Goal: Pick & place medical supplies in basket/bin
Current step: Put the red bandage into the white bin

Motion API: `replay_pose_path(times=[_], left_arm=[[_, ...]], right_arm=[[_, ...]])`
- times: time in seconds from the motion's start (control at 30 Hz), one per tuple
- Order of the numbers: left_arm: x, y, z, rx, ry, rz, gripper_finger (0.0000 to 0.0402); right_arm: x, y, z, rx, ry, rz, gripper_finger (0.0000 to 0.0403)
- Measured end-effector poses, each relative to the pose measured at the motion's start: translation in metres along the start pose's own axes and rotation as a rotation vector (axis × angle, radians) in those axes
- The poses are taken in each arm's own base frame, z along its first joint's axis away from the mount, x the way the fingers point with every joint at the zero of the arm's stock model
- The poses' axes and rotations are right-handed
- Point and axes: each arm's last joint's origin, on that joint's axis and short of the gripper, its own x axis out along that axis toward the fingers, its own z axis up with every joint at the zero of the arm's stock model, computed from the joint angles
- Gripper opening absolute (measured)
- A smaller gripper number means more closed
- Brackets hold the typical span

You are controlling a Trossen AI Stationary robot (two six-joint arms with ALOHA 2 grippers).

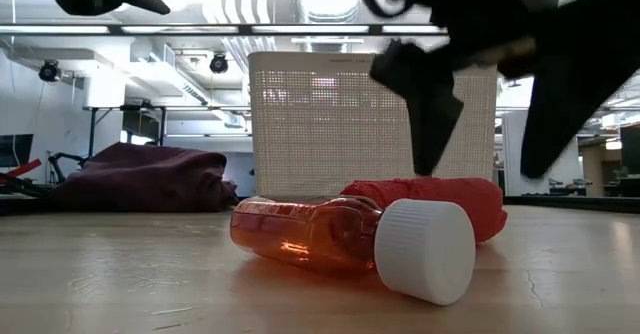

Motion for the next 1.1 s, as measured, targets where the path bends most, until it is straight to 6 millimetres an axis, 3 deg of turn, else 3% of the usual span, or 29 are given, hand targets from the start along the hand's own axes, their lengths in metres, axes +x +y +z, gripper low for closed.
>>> replay_pose_path(times=[0.17,0.37,0.77,0.83,0.93,1.1], left_arm=[[0.000,0.001,0.000,0.009,-0.010,0.013,0.0221],[0.000,0.002,0.000,0.012,-0.008,0.018,0.0221],[0.000,0.002,0.000,0.012,-0.008,0.018,0.0221],[0.000,0.002,0.000,0.012,-0.008,0.018,0.0221],[0.000,0.002,0.000,0.015,-0.006,0.021,0.0221],[0.000,0.003,0.000,0.041,-0.005,0.022,0.0221]], right_arm=[[0.020,-0.007,-0.004,0.027,0.049,-0.004,0.0327],[0.030,-0.017,-0.006,0.055,0.070,0.064,0.0315],[0.025,-0.038,-0.004,0.171,0.054,0.108,0.0149],[0.014,-0.041,-0.001,0.198,0.029,0.114,0.0120],[-0.025,-0.047,0.009,0.250,-0.086,0.060,0.0084],[-0.122,-0.065,0.008,0.378,-0.283,-0.247,0.0065]])
